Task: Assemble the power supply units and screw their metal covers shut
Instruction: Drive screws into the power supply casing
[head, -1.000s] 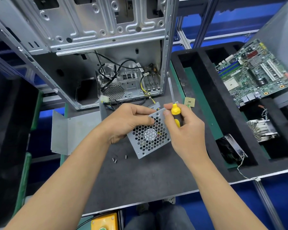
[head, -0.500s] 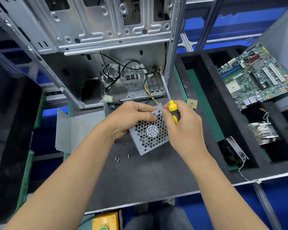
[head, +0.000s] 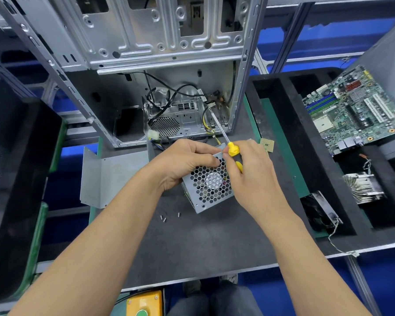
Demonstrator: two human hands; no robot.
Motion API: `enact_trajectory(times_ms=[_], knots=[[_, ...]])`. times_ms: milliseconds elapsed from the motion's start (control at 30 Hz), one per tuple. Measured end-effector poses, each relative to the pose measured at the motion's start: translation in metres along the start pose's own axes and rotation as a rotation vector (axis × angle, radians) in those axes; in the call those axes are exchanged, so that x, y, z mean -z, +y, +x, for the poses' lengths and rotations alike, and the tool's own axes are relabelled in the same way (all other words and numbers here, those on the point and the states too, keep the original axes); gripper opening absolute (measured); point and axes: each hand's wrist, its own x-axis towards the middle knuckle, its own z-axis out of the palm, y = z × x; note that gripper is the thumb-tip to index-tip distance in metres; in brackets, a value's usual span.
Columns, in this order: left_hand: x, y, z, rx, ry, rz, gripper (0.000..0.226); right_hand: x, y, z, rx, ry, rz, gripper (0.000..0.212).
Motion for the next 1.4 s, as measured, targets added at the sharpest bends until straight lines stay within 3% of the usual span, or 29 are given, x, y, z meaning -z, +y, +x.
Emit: enact_trajectory(times_ms=[200, 367, 700, 1200, 1400], knots=[[0.0, -0.002, 0.001, -0.028, -0.002, 0.014, 0.027, -0.001, 0.001, 0.0, 0.007, 0.009, -0.026, 0.01], [0.001, -0.003, 0.002, -0.015, 0.002, -0.014, 0.026, -0.005, 0.002, -0.004, 0.009, 0.157, -0.04, 0.006], [0.0, -0.006, 0.005, -0.074, 0.01, -0.02, 0.019, -0.009, 0.005, -0.005, -0.014, 0.245, 0.08, 0.008], [-0.002, -0.002, 0.006, -0.09, 0.034, 0.068, 0.015, 0.008, 0.012, 0.001, -0.007, 0.03, 0.1, 0.01], [-0.003, -0.002, 0.004, -0.089, 0.039, 0.095, 0.016, 0.012, 0.013, -0.002, 0.025, 0.029, 0.113, 0.012]])
